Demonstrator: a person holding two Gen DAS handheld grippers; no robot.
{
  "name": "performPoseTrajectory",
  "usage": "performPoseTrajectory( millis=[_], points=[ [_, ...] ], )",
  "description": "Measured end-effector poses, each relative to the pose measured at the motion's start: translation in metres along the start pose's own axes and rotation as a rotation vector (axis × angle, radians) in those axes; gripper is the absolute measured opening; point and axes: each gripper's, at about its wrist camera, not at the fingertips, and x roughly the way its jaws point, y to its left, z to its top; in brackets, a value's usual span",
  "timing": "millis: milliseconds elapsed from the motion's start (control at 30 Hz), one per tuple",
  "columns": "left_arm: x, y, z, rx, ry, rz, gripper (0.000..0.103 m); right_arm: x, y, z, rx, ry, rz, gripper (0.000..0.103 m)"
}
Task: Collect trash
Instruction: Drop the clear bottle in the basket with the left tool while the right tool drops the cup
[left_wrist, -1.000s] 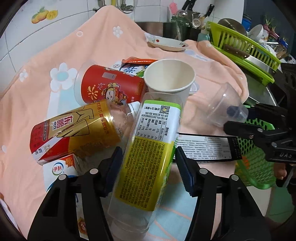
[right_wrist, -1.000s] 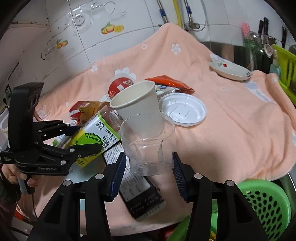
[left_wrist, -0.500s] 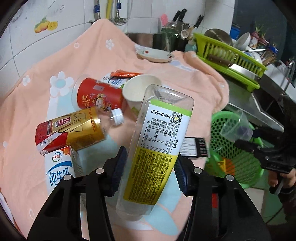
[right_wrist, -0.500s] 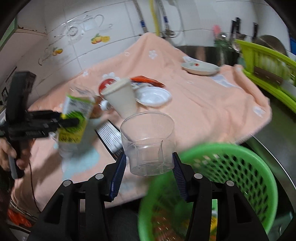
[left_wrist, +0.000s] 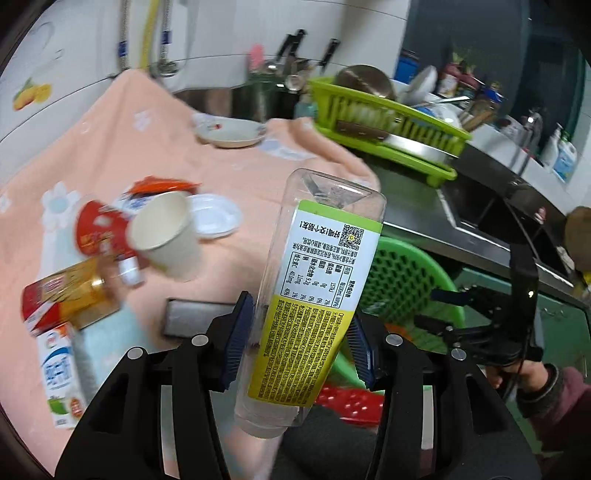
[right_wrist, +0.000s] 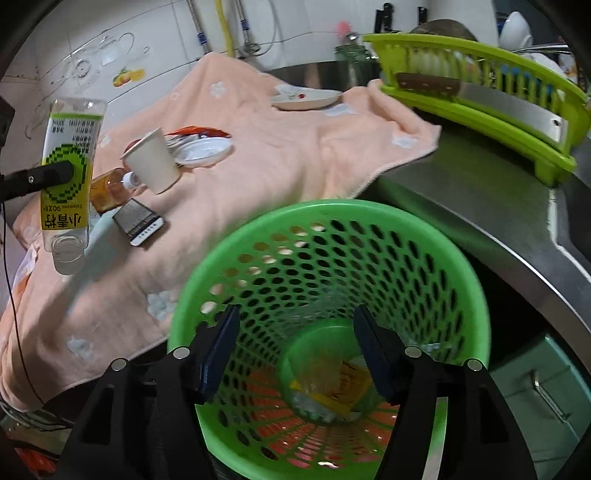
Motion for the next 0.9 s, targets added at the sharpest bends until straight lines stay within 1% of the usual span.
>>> performPoseTrajectory(
  millis=[133,267,367,467,600,700,767,833,900],
  points=[
    [0.017,-0.030,0.006,0.020,0.017,-0.061,0.049,-0.015,-0.011,-0.005,0.019,-0.033,-0.021,0.067],
    [0.038,-0.057,0.009,0.037,0.041,-0.113,0.049,-0.031,-0.025,-0.009,0.042,-0.067,-0.042,0.068],
    [0.063,-0.081,0.009,0.058,0.087,-0.145,0.049,-0.039,-0.034,-0.013,0.062,-0.080,-0.050,0.068],
    [0.085,-0.097,0.007,0.065,0.129,-0.165,0.049,-0.046,-0.042,-0.017,0.068,-0.098,-0.065,0.069],
    [0.117,-0.113,0.000,0.074,0.211,-0.159,0.049,-0.053,-0.049,-0.024,0.061,-0.113,-0.089,0.071],
    [0.134,-0.116,-0.006,0.057,0.262,-0.151,0.050,-0.053,-0.052,-0.025,0.061,-0.115,-0.095,0.071],
    [0.137,-0.117,-0.009,0.055,0.272,-0.147,0.062,-0.054,-0.053,-0.026,0.063,-0.116,-0.094,0.071],
    [0.135,-0.118,-0.011,0.065,0.271,-0.136,0.064,-0.054,-0.053,-0.027,0.065,-0.117,-0.088,0.071],
    [0.130,-0.117,-0.012,0.075,0.263,-0.129,0.064,-0.054,-0.051,-0.026,0.061,-0.118,-0.082,0.071]
  ],
)
